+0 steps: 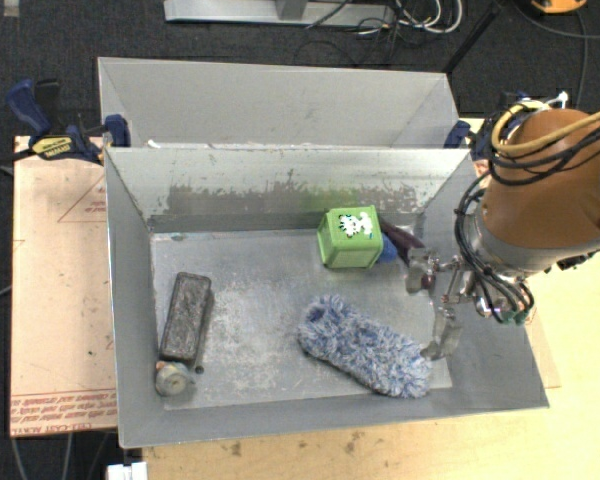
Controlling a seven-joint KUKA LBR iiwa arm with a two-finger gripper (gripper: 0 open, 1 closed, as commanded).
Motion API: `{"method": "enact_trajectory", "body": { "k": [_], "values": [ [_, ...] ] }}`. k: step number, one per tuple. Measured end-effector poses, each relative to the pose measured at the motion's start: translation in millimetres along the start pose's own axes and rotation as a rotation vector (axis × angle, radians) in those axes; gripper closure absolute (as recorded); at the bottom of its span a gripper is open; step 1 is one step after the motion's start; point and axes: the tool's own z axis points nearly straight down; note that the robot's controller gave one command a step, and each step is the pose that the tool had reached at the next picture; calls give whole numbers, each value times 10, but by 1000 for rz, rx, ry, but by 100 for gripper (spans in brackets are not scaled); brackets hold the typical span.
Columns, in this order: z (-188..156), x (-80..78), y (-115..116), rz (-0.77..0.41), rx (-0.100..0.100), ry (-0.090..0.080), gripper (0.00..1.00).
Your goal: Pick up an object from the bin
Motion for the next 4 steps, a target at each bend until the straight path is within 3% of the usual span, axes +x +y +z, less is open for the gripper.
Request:
{"method": "enact_trajectory", "body": {
  "k": [1,2,3,4],
  "values": [
    [-44,-15,2,-2,1,-9,0],
    [326,12,101,-56,2,-15,0],
    [998,55,170,-58,1,-13,0],
    [1511,-97,450,-234,2,-7,100]
  ]
}}
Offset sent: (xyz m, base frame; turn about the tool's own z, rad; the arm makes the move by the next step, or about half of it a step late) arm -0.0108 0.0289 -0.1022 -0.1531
